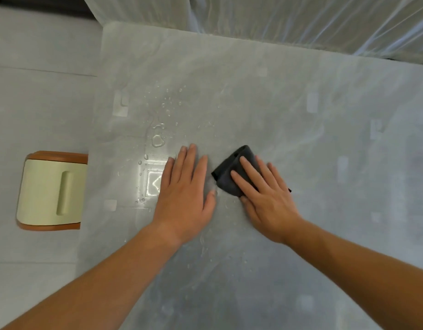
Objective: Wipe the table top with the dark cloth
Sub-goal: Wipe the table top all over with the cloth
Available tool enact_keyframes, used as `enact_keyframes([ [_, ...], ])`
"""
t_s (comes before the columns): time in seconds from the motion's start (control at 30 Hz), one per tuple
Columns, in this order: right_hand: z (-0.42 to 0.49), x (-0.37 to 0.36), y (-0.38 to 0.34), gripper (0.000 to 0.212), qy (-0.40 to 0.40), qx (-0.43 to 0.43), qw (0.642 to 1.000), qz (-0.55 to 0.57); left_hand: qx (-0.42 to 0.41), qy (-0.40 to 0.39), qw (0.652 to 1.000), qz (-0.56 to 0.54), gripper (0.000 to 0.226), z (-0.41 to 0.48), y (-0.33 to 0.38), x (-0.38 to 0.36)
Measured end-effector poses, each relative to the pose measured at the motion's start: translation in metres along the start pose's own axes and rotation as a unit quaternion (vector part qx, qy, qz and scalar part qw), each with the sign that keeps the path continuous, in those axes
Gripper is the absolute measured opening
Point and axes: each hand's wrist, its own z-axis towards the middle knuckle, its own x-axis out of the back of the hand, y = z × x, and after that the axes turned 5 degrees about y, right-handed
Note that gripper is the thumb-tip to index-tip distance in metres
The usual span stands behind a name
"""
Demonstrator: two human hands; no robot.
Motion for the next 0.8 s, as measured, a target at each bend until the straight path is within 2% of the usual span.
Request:
enact_keyframes([
  [0.03,0.002,0.002,0.011,0.055,-0.006,0.018,1.0,-0.017,-0.001,-0.001,1.0,0.004,0.071,-0.006,0.002,-0.001],
  [0.07,0.007,0.005,0.02,0.056,-0.001,-0.004,1.0,-0.027,-0.002,-0.004,1.0,0.008,0.07,-0.011,0.004,-0.003],
  [0.17,0.031,0.009,0.026,0.057,0.039,-0.22,0.975,0.02,-0.007,-0.023,1.0,0.019,0.069,-0.028,0.011,-0.011],
  [0.23,0.035,0.005,0.006,0.058,0.054,-0.284,0.956,0.042,0.0,-0.026,1.0,0.017,0.069,-0.038,0.016,-0.013],
  [0.27,0.029,0.002,-0.007,0.058,0.053,-0.27,0.961,0.04,0.004,-0.025,1.0,0.012,0.069,-0.042,0.018,-0.014],
  [0.4,-0.027,-0.012,-0.044,0.056,0.002,-0.099,0.995,0.023,0.02,-0.013,1.0,0.012,0.068,-0.063,0.023,-0.016],
  [0.5,-0.042,-0.01,-0.028,0.056,-0.028,-0.043,0.999,0.004,0.05,-0.014,0.999,0.003,0.067,-0.08,0.024,-0.015],
  [0.57,-0.034,-0.005,-0.014,0.057,-0.011,-0.082,0.997,0.006,0.045,-0.019,0.999,0.009,0.067,-0.09,0.027,-0.014],
  [0.7,-0.026,0.0,-0.017,0.057,0.022,-0.244,0.967,0.064,0.042,-0.029,0.998,0.04,0.068,-0.105,0.028,-0.02],
  [0.73,-0.032,-0.003,-0.028,0.057,0.029,-0.252,0.965,0.064,0.044,-0.029,0.998,0.044,0.068,-0.108,0.027,-0.022],
  [0.8,-0.057,-0.011,-0.057,0.06,0.025,-0.204,0.977,0.05,0.047,-0.036,0.997,0.044,0.067,-0.111,0.025,-0.027],
])
